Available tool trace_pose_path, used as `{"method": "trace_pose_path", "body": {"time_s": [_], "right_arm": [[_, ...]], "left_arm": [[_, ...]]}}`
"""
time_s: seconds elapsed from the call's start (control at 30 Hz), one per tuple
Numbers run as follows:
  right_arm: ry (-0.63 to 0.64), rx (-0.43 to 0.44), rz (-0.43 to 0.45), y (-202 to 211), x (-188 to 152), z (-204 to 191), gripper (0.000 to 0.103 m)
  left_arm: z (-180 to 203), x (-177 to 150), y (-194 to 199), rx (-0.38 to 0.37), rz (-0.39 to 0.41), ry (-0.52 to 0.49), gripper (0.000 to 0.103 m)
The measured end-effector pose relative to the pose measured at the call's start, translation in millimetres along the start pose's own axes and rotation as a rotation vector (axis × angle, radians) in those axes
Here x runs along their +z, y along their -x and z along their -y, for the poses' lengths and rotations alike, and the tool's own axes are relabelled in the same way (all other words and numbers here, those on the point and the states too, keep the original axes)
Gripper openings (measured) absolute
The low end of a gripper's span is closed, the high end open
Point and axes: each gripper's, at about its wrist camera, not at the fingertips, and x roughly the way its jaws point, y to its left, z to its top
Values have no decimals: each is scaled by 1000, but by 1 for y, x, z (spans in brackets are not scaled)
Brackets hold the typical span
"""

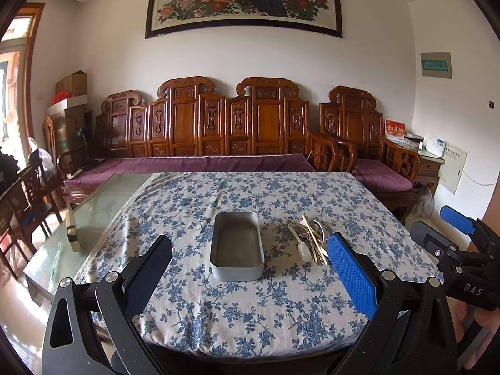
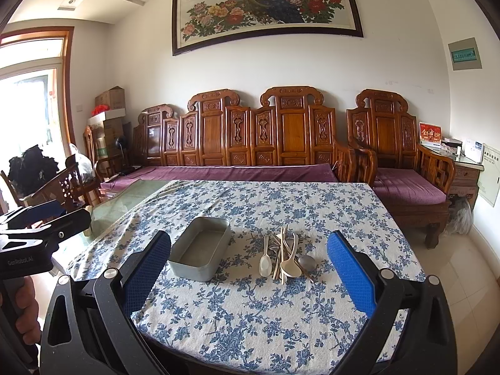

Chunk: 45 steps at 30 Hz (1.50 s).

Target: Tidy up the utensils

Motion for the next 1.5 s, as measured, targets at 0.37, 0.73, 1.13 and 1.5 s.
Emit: {"method": "trace_pose_path", "body": {"time_s": [0.37, 0.73, 1.13, 1.5], "right_arm": [[2, -1, 2, 3, 2, -3, 101], [1, 1, 1, 2, 3, -3, 101], [6, 20, -47, -34, -6, 12, 101], [30, 39, -157, -103, -18, 39, 84]], "left_arm": [[0, 1, 1, -1, 1, -2, 97], [1, 3, 0, -2, -4, -5, 97], [2, -7, -53, 0, -102, -35, 97], [5, -15, -119, -27, -200, -61, 97]]}}
